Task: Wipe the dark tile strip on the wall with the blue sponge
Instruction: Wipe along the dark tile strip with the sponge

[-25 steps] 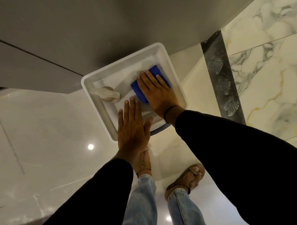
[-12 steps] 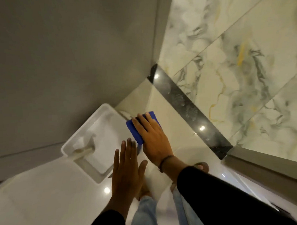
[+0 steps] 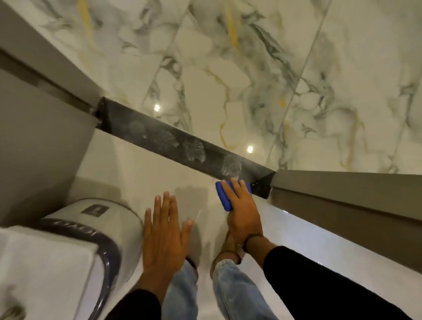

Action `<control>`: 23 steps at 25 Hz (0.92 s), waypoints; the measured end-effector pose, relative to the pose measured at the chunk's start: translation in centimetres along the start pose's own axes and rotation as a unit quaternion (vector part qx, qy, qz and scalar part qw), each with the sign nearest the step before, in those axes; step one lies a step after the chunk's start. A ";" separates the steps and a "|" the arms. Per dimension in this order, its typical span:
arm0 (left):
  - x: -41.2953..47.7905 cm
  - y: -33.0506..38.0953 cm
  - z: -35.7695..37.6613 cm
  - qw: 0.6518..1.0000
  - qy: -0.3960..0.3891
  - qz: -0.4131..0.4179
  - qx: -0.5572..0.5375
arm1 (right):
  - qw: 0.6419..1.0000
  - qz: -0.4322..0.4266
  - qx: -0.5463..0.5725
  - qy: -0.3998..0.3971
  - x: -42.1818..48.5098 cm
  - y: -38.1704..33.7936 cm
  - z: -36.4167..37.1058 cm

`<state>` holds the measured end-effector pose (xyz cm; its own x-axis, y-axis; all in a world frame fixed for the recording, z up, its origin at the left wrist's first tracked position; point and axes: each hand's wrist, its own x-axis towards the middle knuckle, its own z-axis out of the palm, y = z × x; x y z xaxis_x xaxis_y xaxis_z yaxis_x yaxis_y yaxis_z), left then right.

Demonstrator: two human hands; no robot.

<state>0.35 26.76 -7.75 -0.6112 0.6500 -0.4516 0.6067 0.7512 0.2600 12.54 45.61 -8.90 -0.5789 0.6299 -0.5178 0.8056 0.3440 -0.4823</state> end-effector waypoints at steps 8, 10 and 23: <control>12.7 -4.0 15.3 0.997 -0.026 0.042 0.052 | 0.984 0.067 0.010 0.162 10.3 14.3 6.4; 14.8 -5.3 18.6 0.997 -0.004 0.042 0.063 | 0.981 0.081 -0.009 0.177 12.8 17.2 8.0; 17.9 -10.2 28.0 0.988 0.128 0.068 0.055 | 0.955 0.075 -0.143 0.247 16.5 23.2 15.8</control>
<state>-2.54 27.52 -42.33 -0.6208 0.7621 -0.1840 0.7348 0.6474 0.2022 19.69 52.96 -39.82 -0.3814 0.9145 -0.1349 0.9171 0.3561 -0.1791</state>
